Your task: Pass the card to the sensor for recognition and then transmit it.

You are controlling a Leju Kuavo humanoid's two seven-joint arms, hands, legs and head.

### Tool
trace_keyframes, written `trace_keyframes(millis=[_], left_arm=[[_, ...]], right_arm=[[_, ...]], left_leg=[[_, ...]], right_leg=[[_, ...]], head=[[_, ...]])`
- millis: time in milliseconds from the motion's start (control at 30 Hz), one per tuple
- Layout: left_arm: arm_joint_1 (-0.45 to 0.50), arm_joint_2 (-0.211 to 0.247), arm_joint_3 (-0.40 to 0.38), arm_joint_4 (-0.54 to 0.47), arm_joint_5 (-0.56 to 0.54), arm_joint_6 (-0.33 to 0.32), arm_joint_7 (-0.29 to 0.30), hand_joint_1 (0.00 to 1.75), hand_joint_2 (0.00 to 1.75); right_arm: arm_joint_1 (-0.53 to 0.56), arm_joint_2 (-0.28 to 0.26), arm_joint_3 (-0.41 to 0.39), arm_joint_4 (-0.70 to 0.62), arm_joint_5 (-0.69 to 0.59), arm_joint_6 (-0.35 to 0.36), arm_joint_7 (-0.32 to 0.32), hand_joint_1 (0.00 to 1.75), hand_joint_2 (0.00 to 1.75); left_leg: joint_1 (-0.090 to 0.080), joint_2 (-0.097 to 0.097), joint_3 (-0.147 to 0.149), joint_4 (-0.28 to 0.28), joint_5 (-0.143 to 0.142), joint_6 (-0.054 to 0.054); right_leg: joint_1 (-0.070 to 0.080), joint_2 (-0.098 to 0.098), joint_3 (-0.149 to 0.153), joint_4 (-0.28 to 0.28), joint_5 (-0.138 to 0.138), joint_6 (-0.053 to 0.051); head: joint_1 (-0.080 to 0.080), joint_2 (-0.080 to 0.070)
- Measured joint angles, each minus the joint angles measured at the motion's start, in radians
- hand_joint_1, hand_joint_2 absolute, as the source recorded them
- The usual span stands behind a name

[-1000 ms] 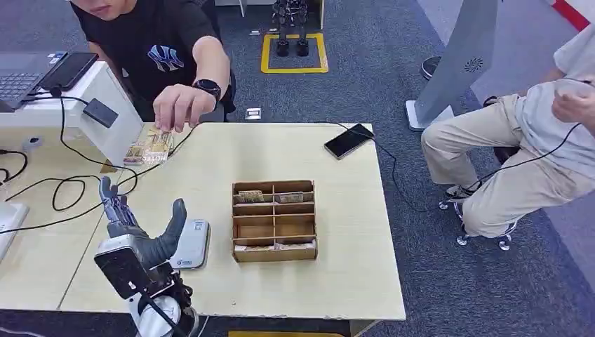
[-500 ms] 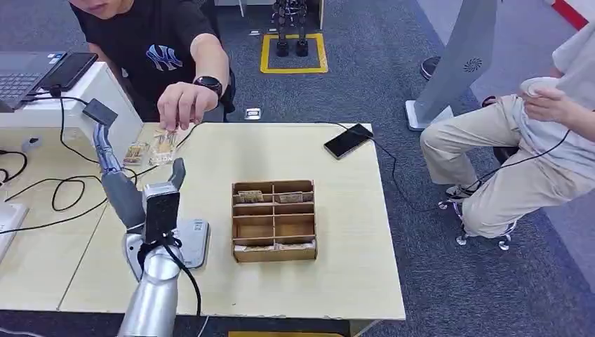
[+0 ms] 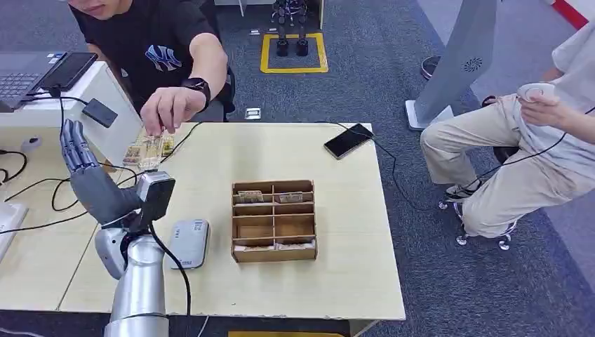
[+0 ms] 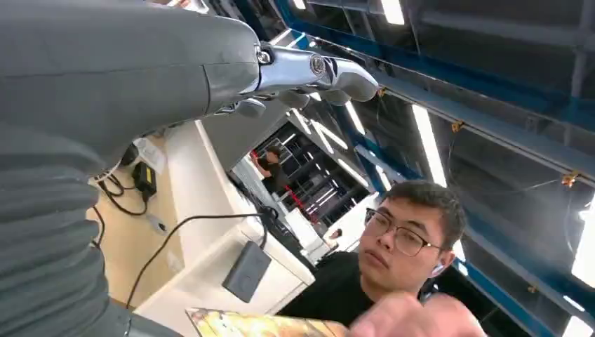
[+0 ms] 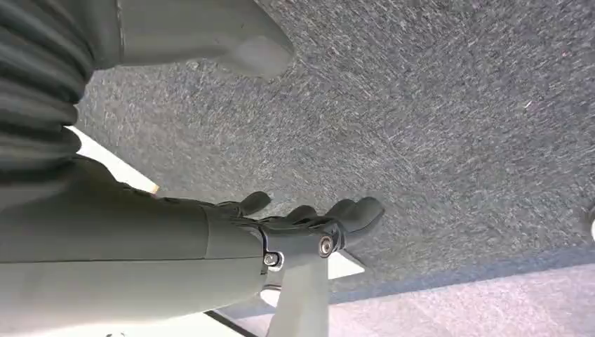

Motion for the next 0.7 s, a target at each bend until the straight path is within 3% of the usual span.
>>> trace_keyframes(millis=[33,300,700], left_arm=[[0.000,0.000,0.004,0.000,-0.002,0.000,0.003,1.75,1.75],[0.001,0.000,0.006,0.002,0.077,0.000,-0.003,1.75,1.75],[0.003,-0.002,0.006,0.002,0.111,0.000,-0.010,1.75,1.75]], right_arm=[[0.000,0.000,0.000,0.002,0.000,0.000,0.000,0.00,1.75],[-0.001,-0.003,0.000,0.007,0.001,0.000,0.000,0.00,1.75],[-0.003,-0.005,0.000,0.008,-0.032,0.000,0.023,0.00,1.75]], left_leg=[[0.000,0.000,0.000,0.000,0.000,0.000],[0.000,0.000,0.000,0.000,0.000,0.000],[0.000,-0.001,0.000,0.000,0.000,0.000]], right_leg=[[0.000,0.000,0.000,0.000,0.000,0.000],[0.000,0.000,0.000,0.000,0.000,0.000],[0.000,0.000,0.000,0.000,0.000,0.000]], head=[[0.000,0.000],[0.000,0.000],[0.000,0.000]])
